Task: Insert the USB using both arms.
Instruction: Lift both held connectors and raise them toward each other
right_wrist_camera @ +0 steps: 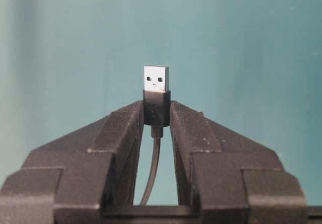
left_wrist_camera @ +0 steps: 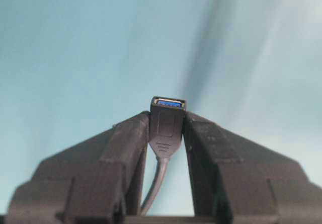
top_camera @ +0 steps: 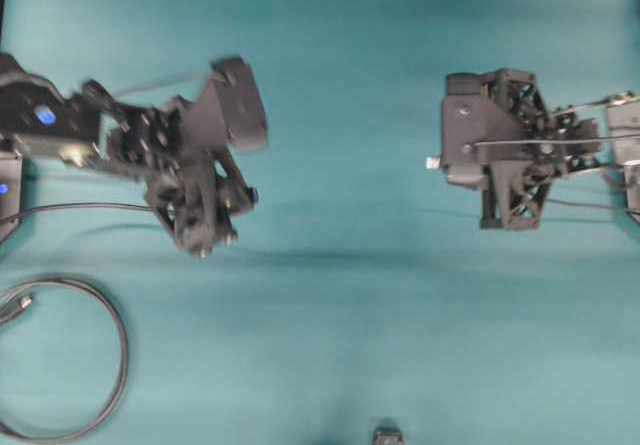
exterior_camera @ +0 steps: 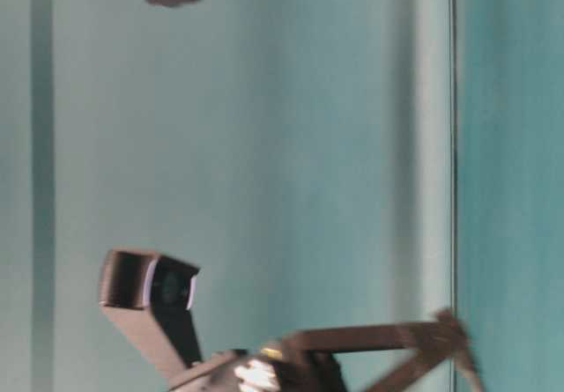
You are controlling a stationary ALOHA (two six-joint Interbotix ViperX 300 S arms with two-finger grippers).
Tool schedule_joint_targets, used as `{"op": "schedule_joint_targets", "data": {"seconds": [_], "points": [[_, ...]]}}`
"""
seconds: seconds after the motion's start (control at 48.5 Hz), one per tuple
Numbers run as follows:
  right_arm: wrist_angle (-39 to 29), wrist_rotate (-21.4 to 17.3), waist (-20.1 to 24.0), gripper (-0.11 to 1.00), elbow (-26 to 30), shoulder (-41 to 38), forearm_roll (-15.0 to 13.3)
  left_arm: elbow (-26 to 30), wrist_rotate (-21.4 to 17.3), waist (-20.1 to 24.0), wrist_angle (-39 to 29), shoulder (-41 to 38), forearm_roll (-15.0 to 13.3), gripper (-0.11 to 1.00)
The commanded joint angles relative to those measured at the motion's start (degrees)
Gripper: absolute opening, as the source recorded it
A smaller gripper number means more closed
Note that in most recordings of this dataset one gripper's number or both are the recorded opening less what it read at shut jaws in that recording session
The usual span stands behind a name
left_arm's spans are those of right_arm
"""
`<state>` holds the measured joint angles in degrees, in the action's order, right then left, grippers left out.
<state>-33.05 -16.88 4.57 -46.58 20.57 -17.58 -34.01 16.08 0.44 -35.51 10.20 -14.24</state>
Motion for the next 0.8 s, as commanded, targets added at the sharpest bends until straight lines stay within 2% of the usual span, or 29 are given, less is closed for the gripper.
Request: {"op": "schedule_joint_targets", "data": {"seconds": [0.0,0.083,0.206,0.31,0.351,0.372,0.413,0.516,0.578,0.64,0.722,0.784], "points": [[-1.1,-0.1,0.4,0.2,0.5,3.3,-2.0,-0.6,-2.2,2.4,0.9,3.7,-6.7,0.29],[-2.5,-0.2,0.9,0.2,0.3,4.9,-4.3,-1.8,-6.2,3.7,0.7,5.0,-12.6,0.29],[-5.3,-0.7,1.9,0.2,0.3,6.4,-8.2,-3.0,-14.5,6.2,-1.3,5.0,-25.2,0.29],[-7.0,-2.5,3.1,0.2,0.4,6.9,-12.0,-3.3,-24.3,9.1,-6.6,3.8,-37.0,0.29],[-7.7,-3.7,3.7,0.2,0.5,6.9,-13.9,-3.4,-28.8,10.5,-9.2,3.1,-42.3,0.29],[-8.1,-4.4,4.1,0.2,0.5,6.9,-14.9,-3.4,-32.2,11.7,-11.2,2.4,-46.0,0.29],[-9.2,-5.8,5.0,0.2,0.6,6.9,-17.3,-3.4,-36.5,13.3,-13.7,1.3,-51.0,0.29],[-13.2,-11.3,8.3,0.2,1.0,6.9,-25.0,-3.6,-45.4,17.6,-19.2,-1.6,-61.9,0.29],[-15.8,-15.1,10.8,0.2,1.1,6.9,-29.7,-3.6,-49.6,19.5,-22.6,-3.8,-66.4,0.29],[-19.2,-19.2,13.8,0.2,1.0,6.9,-34.8,-3.3,-52.3,20.7,-26.1,-6.2,-69.0,0.29],[-24.2,-23.7,18.3,0.2,0.6,6.5,-41.1,-2.5,-54.5,21.6,-30.9,-9.6,-70.7,0.29],[-28.4,-26.6,21.4,0.2,0.2,5.8,-44.6,-1.1,-55.3,22.1,-34.2,-12.5,-71.5,0.29]]}}
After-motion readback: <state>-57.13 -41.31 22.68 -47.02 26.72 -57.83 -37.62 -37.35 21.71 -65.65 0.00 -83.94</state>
